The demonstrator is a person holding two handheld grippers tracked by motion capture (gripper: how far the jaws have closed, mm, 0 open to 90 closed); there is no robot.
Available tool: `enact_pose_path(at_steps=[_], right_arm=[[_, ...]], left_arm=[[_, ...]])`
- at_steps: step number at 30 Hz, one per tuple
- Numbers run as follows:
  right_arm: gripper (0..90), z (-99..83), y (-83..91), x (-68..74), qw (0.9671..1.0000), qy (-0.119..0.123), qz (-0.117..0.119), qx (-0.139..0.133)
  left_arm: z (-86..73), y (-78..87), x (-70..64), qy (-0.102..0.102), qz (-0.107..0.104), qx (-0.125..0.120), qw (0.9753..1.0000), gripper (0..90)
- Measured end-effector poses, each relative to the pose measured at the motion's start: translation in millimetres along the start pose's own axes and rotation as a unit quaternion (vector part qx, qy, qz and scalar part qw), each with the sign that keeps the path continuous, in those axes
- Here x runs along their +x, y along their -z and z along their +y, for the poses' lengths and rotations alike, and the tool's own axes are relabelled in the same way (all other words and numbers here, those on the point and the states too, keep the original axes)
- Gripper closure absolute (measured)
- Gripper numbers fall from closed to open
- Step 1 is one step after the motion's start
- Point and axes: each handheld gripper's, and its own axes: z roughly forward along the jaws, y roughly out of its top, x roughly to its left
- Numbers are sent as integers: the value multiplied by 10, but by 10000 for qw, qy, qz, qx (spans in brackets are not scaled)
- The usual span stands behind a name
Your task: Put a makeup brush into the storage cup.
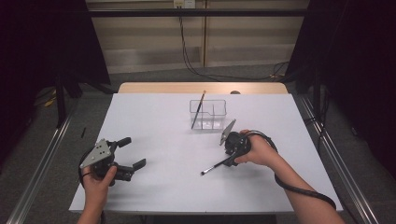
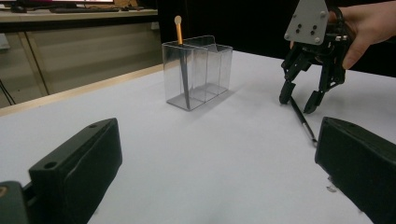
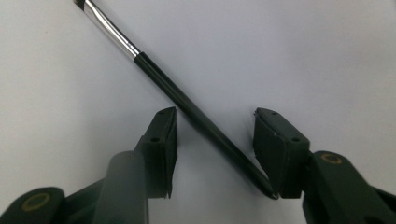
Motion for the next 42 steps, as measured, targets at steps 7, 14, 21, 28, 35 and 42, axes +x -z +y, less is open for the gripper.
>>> enact_pose_path(at_steps=[7, 14, 21, 28, 35, 42], right_arm=[[699, 11, 18, 25, 9997, 221, 61, 82], [842, 30, 25, 53, 9994, 241, 103, 246], [846, 38, 28, 59, 9993, 177, 101, 307], [838, 77, 17, 60, 9989, 74, 50, 466], [838, 126, -7, 73, 9981, 94, -15, 610], [849, 142, -6, 99, 9976, 96, -103, 683]], left_arm=[[2, -1, -6, 34, 1, -26, 10000, 8], [9, 3, -2, -21, 1, -3, 10000, 8], [9, 1, -3, -13, -12, -3, 10000, 9], [3, -7, -6, 11, -36, -23, 10000, 8], [10, -5, -8, 7, -34, -29, 10000, 9], [12, -28, -23, 34, -57, -40, 10000, 8]])
